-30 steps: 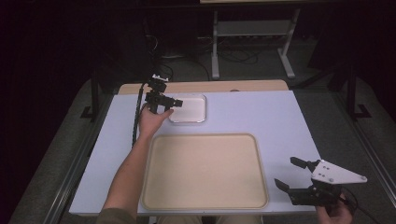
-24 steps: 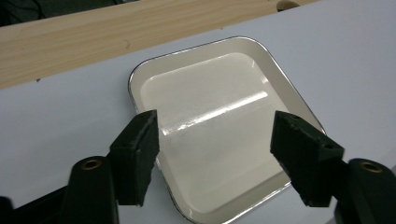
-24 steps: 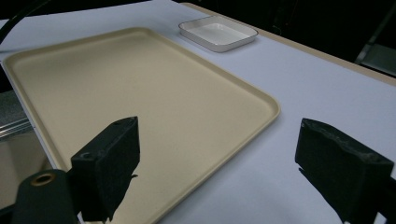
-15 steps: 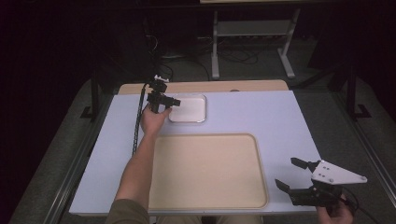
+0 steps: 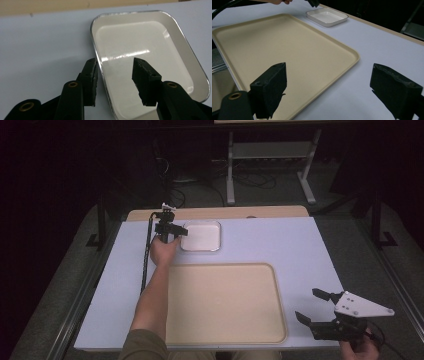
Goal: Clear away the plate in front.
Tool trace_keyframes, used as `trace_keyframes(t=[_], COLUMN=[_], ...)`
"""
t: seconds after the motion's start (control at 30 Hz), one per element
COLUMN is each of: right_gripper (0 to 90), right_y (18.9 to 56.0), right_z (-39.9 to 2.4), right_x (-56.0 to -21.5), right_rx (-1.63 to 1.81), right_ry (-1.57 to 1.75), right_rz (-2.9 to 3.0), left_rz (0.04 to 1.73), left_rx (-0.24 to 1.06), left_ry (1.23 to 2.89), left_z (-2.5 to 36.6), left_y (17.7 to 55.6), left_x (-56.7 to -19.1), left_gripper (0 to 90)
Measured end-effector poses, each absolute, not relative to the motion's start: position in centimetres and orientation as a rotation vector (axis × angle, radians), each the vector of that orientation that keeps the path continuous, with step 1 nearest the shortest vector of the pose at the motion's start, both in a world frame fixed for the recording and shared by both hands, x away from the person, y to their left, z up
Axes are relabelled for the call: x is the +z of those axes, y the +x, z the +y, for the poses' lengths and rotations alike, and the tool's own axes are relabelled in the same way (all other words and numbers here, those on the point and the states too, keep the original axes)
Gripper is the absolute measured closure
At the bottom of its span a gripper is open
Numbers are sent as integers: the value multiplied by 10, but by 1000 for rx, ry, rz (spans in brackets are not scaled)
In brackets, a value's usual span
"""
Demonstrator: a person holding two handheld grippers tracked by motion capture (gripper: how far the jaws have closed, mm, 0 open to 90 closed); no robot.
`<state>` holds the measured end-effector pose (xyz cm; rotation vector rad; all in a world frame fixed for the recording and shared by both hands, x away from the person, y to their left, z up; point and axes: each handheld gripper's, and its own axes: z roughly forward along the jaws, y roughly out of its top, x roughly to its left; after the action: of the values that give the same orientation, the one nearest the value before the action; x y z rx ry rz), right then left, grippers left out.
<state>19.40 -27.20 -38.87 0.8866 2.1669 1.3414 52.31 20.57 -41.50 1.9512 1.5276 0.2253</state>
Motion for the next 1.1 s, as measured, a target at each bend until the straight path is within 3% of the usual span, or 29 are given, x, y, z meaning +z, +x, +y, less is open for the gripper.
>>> trace_keyframes(t=[0.8, 1.1], right_gripper=[130, 130], right_y=[195, 194], right_z=[-270, -269], right_x=[-390, -389], right_rx=[1334, 1338], right_ry=[888, 885], right_rz=[2174, 2173], left_rz=[1626, 1712], left_rx=[179, 119], left_ry=[1934, 1818], left_z=[203, 207], left_y=[527, 527], left_x=[-437, -437], left_gripper=[788, 874])
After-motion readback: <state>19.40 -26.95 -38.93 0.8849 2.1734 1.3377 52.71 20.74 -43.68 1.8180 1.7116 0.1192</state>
